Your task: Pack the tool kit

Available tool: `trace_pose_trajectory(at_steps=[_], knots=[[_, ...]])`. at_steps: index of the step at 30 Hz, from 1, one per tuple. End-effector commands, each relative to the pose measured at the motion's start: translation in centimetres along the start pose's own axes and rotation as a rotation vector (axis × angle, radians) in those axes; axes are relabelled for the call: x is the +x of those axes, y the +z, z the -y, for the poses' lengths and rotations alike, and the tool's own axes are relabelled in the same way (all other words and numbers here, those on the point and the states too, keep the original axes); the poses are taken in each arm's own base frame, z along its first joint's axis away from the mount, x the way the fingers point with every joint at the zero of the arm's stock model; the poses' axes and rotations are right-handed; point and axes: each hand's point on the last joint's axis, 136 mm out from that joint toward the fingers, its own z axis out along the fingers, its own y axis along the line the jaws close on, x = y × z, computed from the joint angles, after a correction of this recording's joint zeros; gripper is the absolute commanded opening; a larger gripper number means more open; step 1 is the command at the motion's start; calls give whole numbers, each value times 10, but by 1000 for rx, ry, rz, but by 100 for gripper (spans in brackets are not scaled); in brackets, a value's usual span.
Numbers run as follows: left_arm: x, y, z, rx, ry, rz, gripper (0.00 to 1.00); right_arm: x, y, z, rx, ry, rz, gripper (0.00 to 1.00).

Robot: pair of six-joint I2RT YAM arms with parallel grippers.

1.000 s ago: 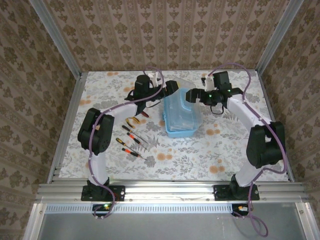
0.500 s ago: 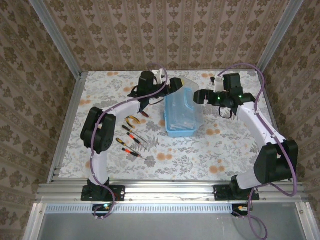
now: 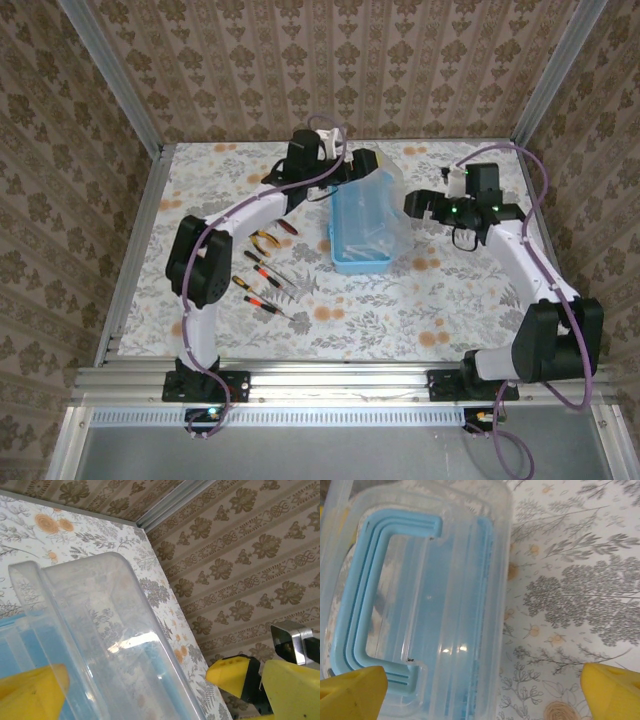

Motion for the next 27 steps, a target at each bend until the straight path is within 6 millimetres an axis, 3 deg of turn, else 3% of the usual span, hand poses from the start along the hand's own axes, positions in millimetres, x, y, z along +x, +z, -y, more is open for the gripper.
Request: trace_pose_trajectory(at_steps=[1,10,27], knots=[[-3,7,11,3,52,-11,100,-13,-16,1,-30,28,61,100],[0,32,28,-3,82,-60,100,-14,-27,26,-13,96,101,100],[11,74,55,-14,121,-142,100,-17,-37,42,-7,145,147,100]])
